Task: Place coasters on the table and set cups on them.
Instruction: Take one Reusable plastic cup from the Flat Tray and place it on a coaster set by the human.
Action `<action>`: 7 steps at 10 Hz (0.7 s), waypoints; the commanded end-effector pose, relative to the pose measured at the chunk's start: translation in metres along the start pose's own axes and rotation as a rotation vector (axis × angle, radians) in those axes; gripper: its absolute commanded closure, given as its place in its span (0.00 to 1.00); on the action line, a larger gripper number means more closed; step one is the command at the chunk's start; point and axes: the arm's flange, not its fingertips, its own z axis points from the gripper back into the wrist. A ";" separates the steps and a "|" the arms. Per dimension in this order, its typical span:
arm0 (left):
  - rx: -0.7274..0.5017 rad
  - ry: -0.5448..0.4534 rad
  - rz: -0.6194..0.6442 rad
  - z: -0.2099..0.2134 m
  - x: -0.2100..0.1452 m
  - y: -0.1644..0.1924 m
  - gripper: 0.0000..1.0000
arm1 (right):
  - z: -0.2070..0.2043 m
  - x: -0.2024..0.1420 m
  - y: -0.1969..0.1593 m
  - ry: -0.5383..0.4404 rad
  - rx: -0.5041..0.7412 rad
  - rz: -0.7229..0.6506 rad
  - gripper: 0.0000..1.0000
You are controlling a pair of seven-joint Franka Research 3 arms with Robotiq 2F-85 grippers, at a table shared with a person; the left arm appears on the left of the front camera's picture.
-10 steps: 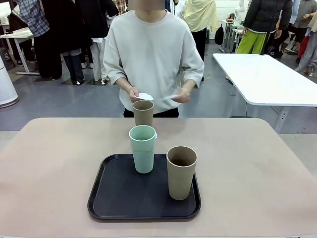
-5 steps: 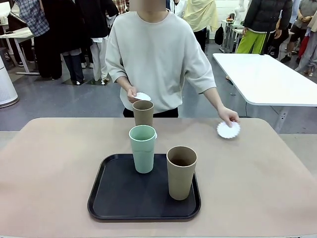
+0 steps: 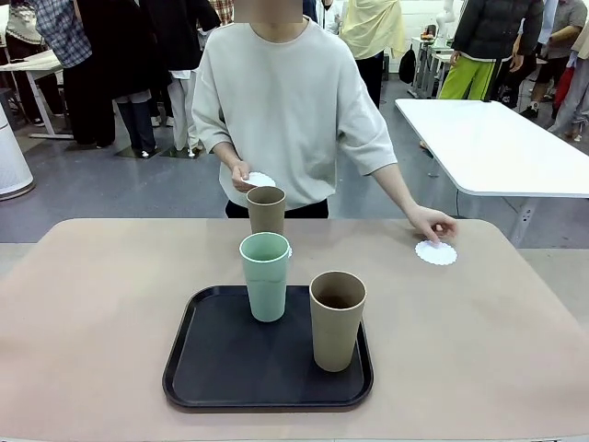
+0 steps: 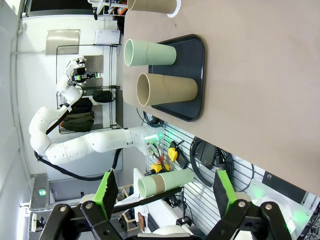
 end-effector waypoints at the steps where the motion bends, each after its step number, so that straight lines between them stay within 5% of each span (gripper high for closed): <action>1: -0.009 0.000 -0.002 0.001 -0.002 -0.001 0.00 | 0.000 0.000 0.001 0.001 0.012 0.006 0.00; 5: -0.009 0.000 -0.002 0.001 -0.002 -0.001 0.00 | 0.000 0.000 0.000 0.000 0.000 0.000 0.00; 7: -0.009 0.000 -0.002 0.001 -0.002 -0.001 0.00 | -0.013 0.011 0.034 0.058 -0.224 0.123 0.00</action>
